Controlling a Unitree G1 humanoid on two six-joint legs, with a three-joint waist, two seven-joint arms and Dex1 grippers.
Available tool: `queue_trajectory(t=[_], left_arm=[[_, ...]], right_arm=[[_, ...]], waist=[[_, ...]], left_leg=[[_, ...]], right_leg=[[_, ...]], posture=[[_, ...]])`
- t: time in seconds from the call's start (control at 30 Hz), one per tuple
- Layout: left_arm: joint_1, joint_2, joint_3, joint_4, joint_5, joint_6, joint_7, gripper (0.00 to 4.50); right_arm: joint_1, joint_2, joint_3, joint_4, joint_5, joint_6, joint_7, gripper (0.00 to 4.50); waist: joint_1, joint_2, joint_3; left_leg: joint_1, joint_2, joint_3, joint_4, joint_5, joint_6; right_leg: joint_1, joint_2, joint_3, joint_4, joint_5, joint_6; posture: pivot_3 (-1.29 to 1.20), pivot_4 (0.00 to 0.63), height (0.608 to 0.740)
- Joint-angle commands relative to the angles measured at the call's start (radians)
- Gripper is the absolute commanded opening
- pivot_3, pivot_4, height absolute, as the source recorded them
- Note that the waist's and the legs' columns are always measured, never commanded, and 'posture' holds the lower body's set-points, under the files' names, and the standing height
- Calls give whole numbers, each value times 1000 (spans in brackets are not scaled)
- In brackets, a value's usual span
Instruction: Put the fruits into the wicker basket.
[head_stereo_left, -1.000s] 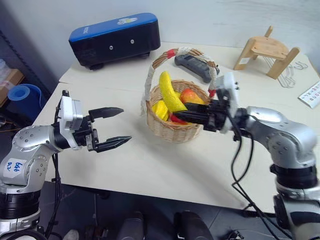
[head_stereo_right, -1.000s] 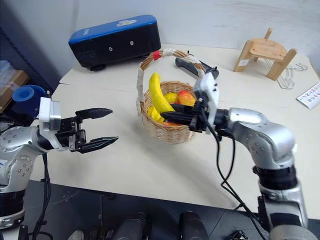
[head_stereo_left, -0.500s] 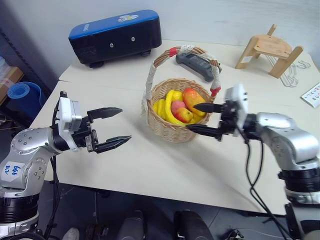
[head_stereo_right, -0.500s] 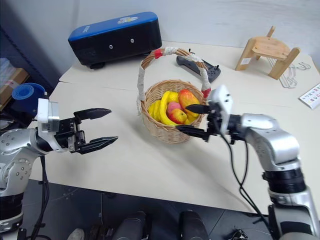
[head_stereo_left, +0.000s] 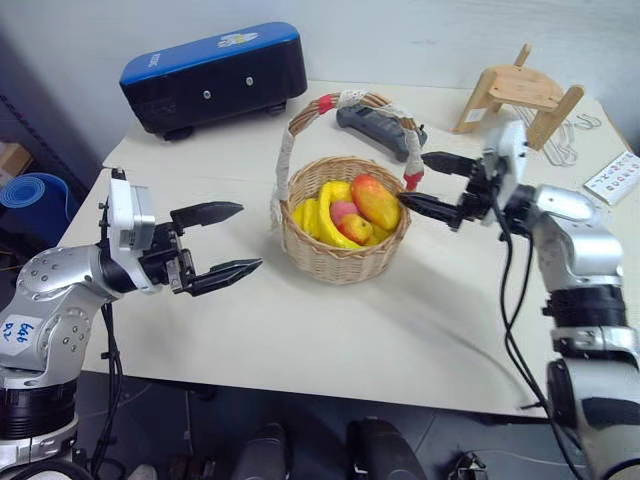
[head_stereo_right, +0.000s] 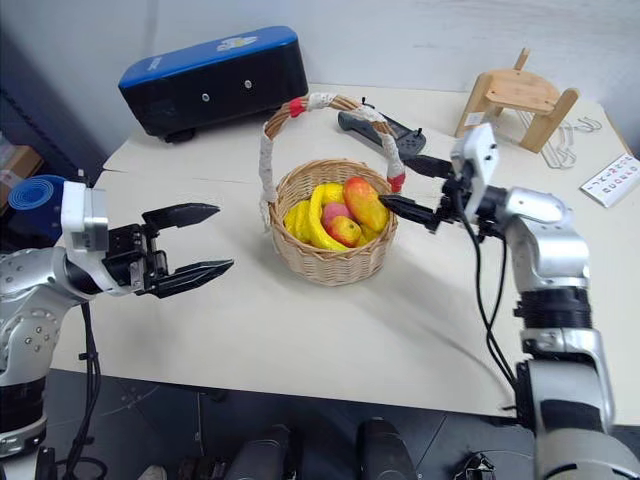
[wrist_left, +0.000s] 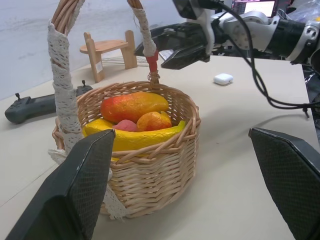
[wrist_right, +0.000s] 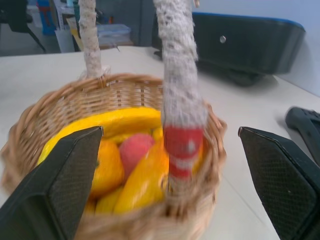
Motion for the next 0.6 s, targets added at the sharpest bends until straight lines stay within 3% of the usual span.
queue_trajectory(t=[0.03, 0.4, 0.6], left_arm=[[-16, 0, 6, -31, -22, 3, 10, 4500], [-2, -6, 5, -28, -21, 1, 13, 4500], [-22, -27, -26, -2, -7, -15, -6, 4500]], right_arm=[[-39, 10, 7, 42, -3, -32, 74, 3842], [19, -35, -36, -70, 41, 64, 123, 36], [180, -95, -126, -311, 103, 165, 39, 36]], waist=[[6, 0, 0], [4, 0, 0], [13, 0, 0]], left_leg=[[0, 0, 0, 0, 0, 0], [-3, -1, -3, 1, 0, 0], [-3, -1, -3, 1, 0, 0]], right_leg=[[0, 0, 0, 0, 0, 0], [0, 0, -1, -1, 0, 0], [0, -1, -1, -1, 0, 0]], posture=[[0, 150, 740], [0, 150, 740], [0, 150, 740]])
